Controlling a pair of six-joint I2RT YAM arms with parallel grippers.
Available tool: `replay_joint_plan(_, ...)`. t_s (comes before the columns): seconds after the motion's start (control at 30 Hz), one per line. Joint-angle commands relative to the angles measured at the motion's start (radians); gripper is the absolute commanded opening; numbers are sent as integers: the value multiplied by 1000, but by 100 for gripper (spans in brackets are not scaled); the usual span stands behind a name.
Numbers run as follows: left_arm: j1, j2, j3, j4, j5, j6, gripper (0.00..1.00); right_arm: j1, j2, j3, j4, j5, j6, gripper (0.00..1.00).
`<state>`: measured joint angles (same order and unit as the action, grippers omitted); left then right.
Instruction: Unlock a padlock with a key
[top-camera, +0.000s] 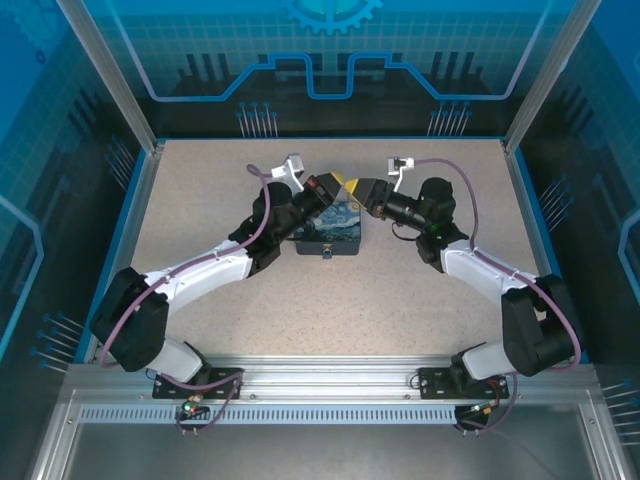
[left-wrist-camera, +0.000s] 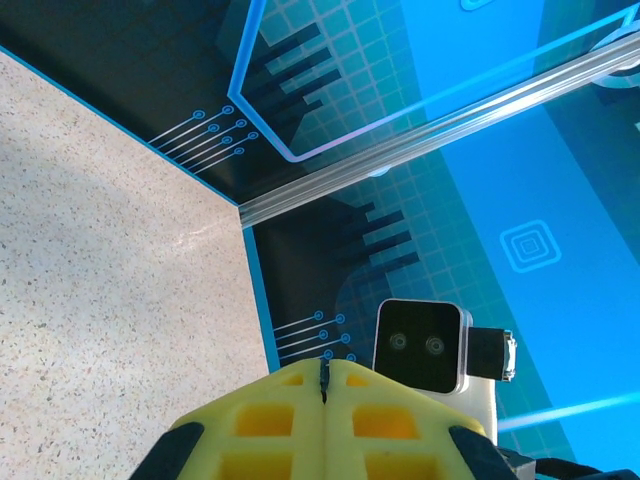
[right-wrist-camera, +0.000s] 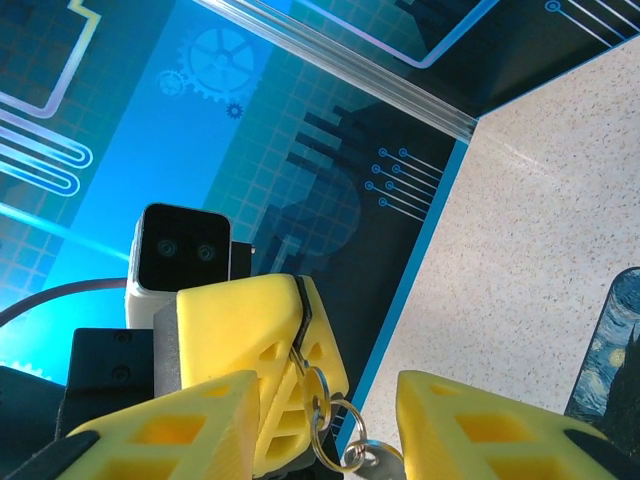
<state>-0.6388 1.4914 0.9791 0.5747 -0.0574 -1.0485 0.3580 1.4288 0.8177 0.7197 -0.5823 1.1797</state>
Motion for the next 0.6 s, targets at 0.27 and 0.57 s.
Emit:
replay_joint_plan(0.27,-12,3,-2,11,-51,-12,0,12,8,1,33,20,2,31)
replay_joint_plan(0.57,-14,7,1,-6,-51,-15,0,10,15,22,8,-2,-16,27)
